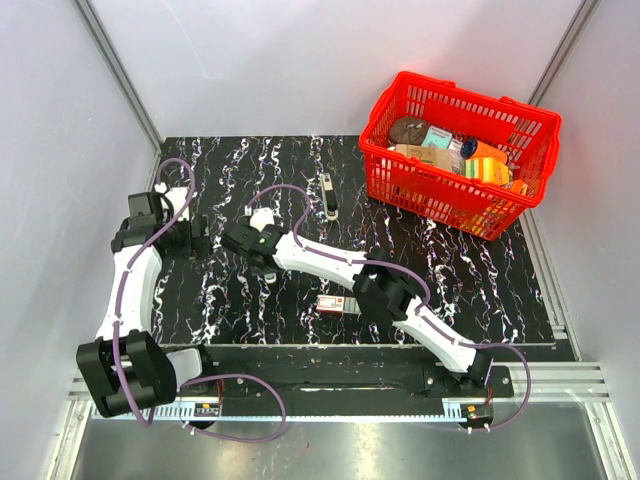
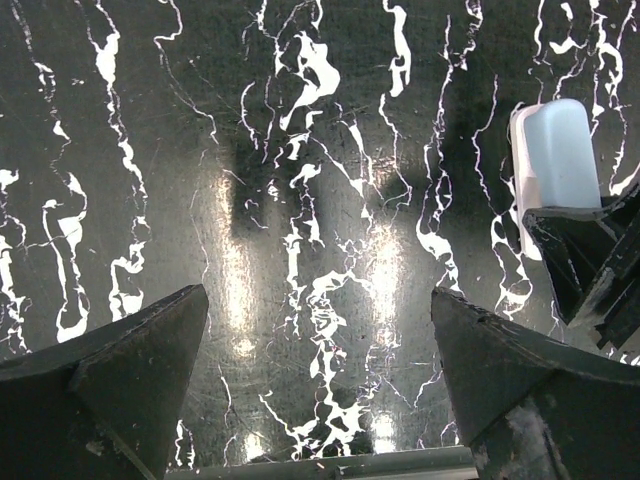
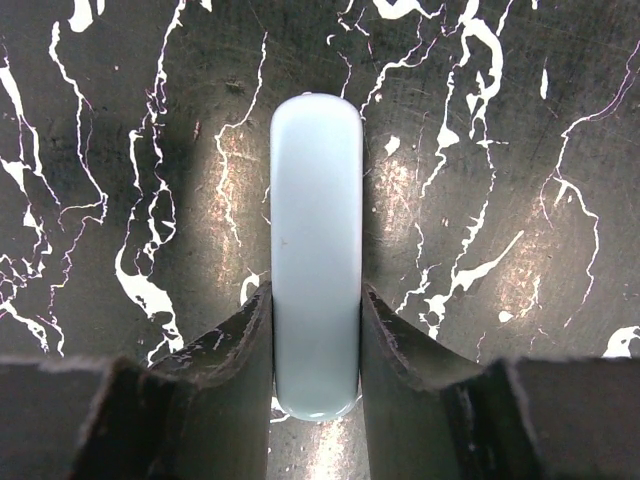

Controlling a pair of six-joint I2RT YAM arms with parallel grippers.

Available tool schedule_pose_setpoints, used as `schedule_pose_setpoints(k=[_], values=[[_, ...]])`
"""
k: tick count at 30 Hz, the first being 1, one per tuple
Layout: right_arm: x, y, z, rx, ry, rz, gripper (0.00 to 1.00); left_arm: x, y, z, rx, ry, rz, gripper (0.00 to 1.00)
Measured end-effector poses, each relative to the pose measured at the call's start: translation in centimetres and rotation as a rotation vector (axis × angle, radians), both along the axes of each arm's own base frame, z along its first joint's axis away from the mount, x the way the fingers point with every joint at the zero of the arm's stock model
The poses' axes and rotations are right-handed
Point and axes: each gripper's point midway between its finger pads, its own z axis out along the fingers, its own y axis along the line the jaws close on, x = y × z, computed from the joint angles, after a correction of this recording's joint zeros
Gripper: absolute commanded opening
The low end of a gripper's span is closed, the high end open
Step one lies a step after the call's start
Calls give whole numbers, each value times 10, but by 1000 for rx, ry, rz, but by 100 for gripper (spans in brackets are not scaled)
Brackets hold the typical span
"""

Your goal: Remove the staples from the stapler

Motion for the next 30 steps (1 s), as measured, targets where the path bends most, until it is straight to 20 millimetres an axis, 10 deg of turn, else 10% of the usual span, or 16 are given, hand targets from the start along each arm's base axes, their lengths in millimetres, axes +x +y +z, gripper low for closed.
schedule_pose_setpoints(k=[9,21,30], values=[[-11,2,13,109,28,15,0,-8,-24,4,-48,-52,-171,99],[-6,4,115,600,-45,-23,0,-27,-79,5,-173,-94,-523,97],[-12,16,110,731,-19,-26,0,-31,-106,-6,-230,-59,-652,90]])
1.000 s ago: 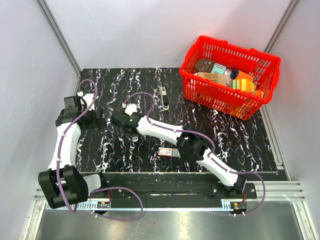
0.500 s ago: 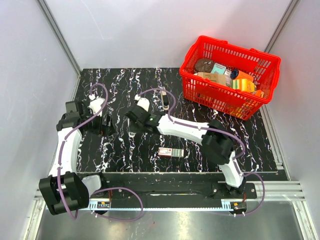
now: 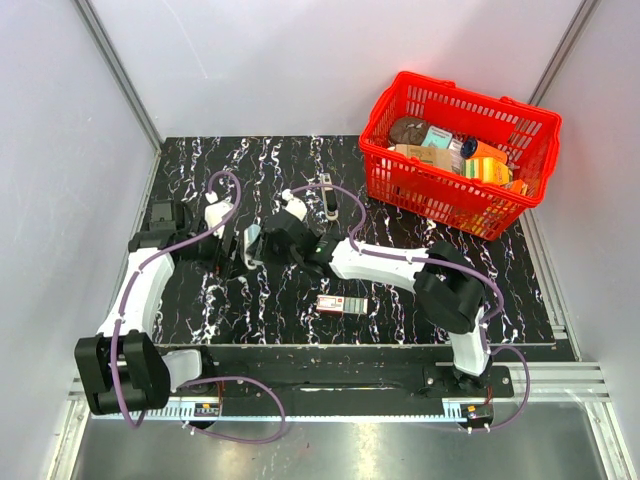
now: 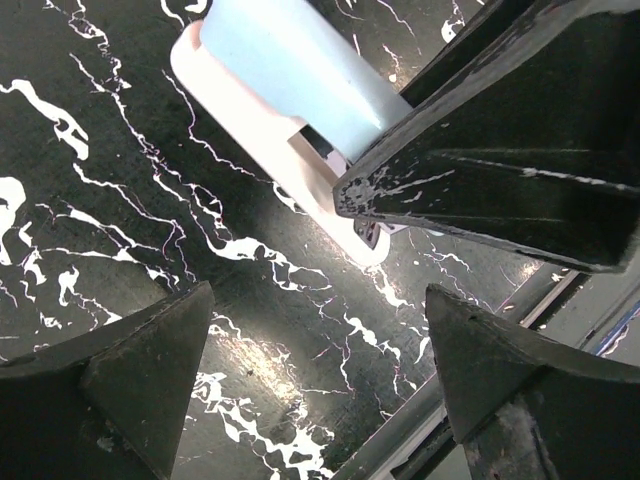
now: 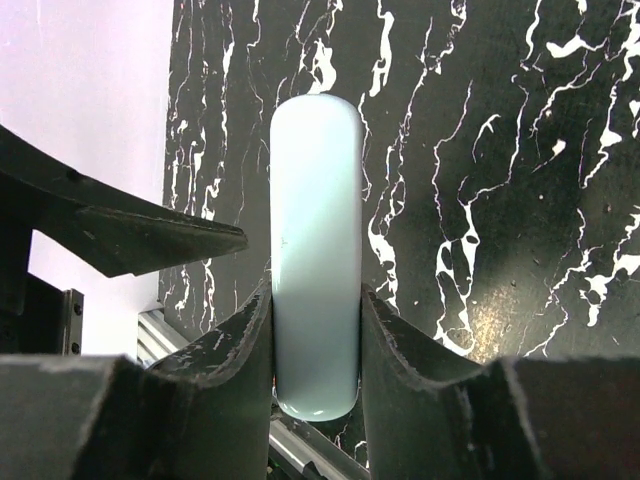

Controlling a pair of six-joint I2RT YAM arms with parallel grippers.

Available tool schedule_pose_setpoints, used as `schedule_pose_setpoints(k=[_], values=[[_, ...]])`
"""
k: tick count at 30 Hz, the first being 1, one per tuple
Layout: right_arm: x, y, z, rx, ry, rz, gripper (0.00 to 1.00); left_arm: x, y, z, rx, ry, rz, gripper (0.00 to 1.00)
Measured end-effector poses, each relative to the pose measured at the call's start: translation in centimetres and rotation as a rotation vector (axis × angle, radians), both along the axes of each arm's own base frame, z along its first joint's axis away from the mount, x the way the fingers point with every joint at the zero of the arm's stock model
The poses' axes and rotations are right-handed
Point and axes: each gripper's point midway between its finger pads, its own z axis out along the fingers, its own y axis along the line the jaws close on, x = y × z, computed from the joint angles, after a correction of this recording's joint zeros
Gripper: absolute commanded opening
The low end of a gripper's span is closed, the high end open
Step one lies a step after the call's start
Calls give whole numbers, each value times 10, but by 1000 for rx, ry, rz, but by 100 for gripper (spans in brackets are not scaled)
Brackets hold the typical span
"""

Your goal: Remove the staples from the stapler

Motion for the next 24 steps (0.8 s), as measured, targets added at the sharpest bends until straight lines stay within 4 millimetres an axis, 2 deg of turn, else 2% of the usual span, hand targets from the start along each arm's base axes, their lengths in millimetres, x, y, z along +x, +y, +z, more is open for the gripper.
schedule_pose_setpoints(k=[4,10,16,19,22,24], values=[[-3,1,-5,24,15,2,0,0,-3,-3,-4,-17,-25,87],[-6,4,8,90,17,3,0,0,-4,-6,-7,-30,-47,78],[-7,8,27,155,6,11,0,4,-6,-8,-15,-37,-56,59],[-6,8,28,170,8,6,0,4,-8,-7,-25,-35,-60,44],[-6,9,28,180,11,3,0,4,-9,-7,-32,-31,-53,37],[-6,9,28,182,12,4,0,5,-9,-7,-34,-31,-48,36]])
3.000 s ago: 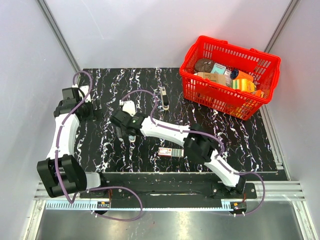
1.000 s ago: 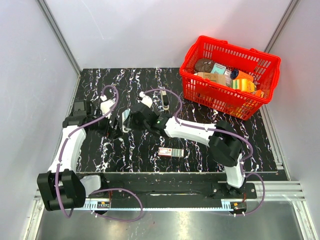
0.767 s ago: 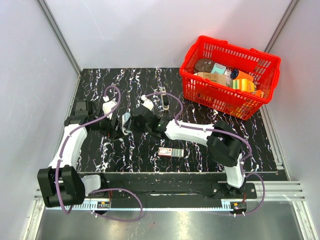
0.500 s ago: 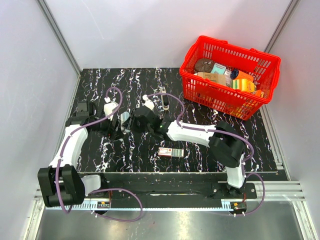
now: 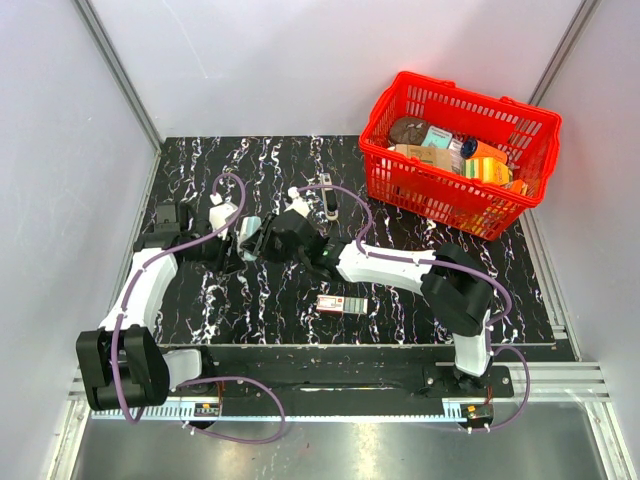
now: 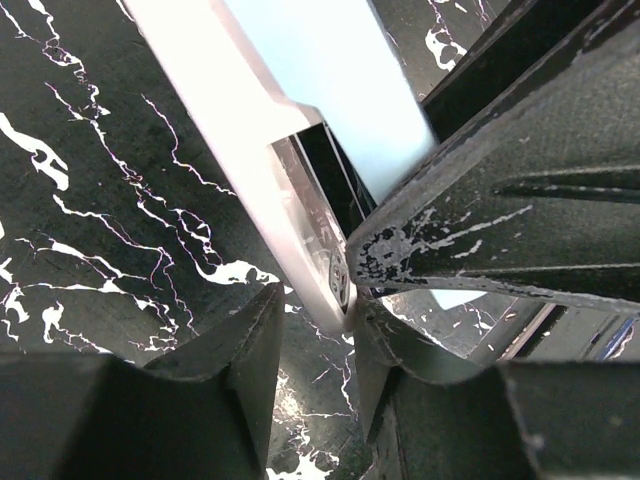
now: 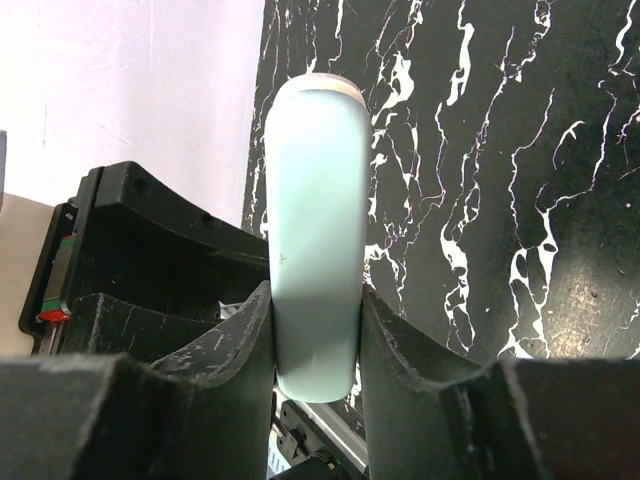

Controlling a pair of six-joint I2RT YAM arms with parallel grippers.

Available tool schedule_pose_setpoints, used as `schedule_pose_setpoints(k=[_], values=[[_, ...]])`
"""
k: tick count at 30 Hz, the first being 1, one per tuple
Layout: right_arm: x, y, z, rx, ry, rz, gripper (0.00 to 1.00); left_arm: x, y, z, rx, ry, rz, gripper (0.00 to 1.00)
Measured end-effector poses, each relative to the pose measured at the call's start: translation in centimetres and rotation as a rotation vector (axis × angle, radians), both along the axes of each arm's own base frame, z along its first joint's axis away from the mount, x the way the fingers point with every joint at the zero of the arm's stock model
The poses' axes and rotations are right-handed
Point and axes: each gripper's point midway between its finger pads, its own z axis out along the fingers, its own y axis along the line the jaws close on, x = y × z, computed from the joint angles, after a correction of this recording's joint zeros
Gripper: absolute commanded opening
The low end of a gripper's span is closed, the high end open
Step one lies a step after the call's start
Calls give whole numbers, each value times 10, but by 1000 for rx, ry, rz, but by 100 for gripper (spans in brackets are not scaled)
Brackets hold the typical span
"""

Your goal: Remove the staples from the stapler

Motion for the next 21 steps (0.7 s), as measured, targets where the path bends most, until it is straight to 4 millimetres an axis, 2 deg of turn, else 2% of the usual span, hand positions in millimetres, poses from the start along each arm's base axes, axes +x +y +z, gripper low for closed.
schedule_pose_setpoints(k=[7,10,14,16,21], values=[[-5,3,0,12,13,22,0,-1,-1,-5,-5,-4,-8,46],[-6,3,1,17,17,27,0,-1,0,-5,0,-12,-19,45],[-7,3,0,17,19,31,0,-2,0,-5,4,-21,-32,37],[-7,4,0,17,19,31,0,-2,-1,-5,3,-26,-42,24],[-11,5,-1,17,31,53,0,-4,0,-4,0,-33,-50,0]])
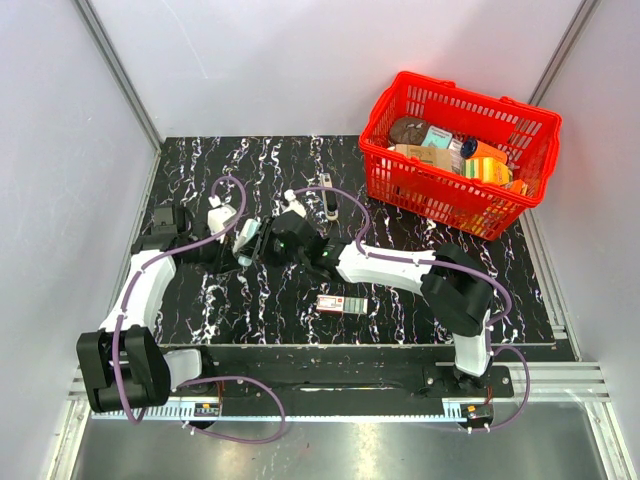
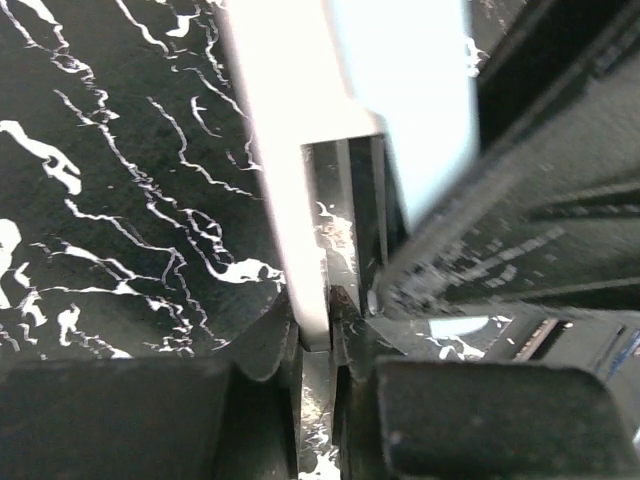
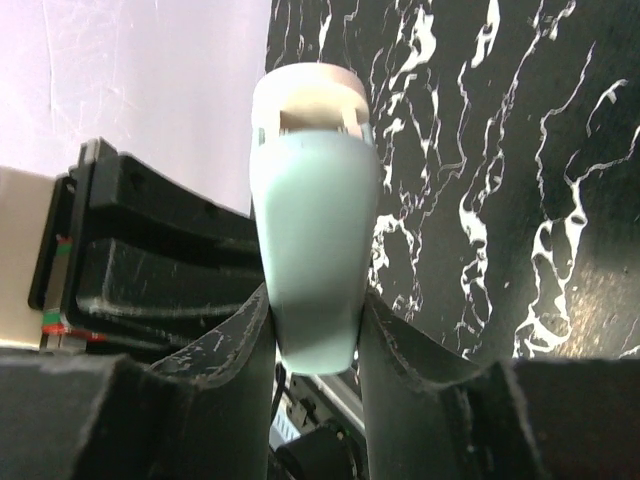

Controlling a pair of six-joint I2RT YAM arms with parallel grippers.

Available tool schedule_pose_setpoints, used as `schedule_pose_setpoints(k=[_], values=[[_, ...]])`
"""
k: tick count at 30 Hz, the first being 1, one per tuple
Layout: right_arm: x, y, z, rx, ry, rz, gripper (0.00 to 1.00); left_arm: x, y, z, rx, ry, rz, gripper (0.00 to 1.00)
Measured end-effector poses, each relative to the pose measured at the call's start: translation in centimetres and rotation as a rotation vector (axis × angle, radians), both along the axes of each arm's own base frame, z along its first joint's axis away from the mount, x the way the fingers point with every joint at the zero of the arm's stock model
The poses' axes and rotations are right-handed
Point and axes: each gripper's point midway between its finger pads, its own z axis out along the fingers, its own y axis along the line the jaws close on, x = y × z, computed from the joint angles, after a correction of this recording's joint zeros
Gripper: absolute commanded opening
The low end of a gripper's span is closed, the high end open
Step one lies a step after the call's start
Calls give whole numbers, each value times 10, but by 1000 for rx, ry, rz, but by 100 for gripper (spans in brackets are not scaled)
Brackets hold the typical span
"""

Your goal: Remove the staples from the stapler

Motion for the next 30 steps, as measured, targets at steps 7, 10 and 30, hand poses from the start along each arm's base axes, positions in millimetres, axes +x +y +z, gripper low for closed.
schedule_pose_setpoints(k=[7,10,30], values=[[-12,2,-5,-11,32,54,0,0,7,-3,40,-17,-12,0],[-14,1,-7,-18,37,62,0,0,8,-5,53,-24,-24,0],[-46,-30,-25,-102,2,210,0,17,29,-31,220,-93,-49,0]])
